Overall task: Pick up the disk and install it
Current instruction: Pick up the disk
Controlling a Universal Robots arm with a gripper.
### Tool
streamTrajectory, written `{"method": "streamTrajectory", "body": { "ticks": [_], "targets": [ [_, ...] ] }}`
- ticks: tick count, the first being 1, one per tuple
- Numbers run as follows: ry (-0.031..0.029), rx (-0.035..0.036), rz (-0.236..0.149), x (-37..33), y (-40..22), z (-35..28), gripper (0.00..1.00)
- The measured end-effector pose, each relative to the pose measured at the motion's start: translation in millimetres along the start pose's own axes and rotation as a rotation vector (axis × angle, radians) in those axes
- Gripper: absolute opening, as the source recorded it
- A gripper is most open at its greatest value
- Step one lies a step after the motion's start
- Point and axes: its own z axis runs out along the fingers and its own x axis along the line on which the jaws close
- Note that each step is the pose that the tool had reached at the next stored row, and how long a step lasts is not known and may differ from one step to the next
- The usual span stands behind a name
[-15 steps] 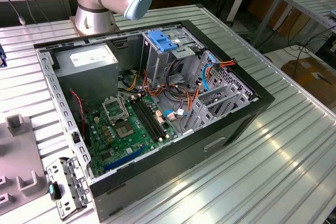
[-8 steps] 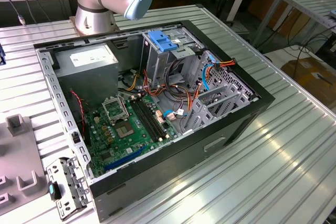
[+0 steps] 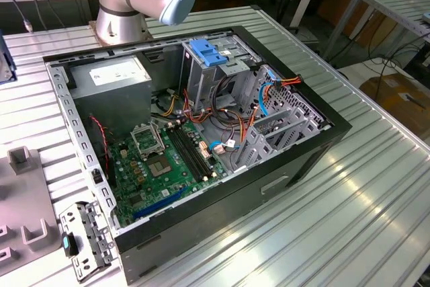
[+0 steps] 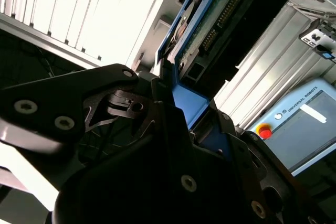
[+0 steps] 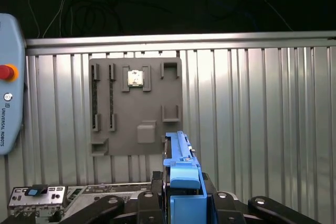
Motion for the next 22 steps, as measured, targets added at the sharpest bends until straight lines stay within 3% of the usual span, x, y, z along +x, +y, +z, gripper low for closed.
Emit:
{"method": "streamTrajectory", "body": {
  "ticks": [3,4,6,7,15,22],
  "targets": [
    [0.0001,-0.0001,0.000,-0.5,-11.4,0.0,0.37],
    [0.0000,-0.0001,0.000,-0.8,-18.7,0.0,0.37],
    [0.0000,0.0000,0.000,-1.2,-27.4,0.0,0.37],
    [0.0000,0.0000,0.000,-1.5,-35.5,0.1,0.37],
    [0.0000,-0.0001,0.000,-2.9,-69.1,0.1,0.37],
    [0.0001,-0.0001,0.000,-4.5,-104.3,0.2,0.37]
  ]
}}
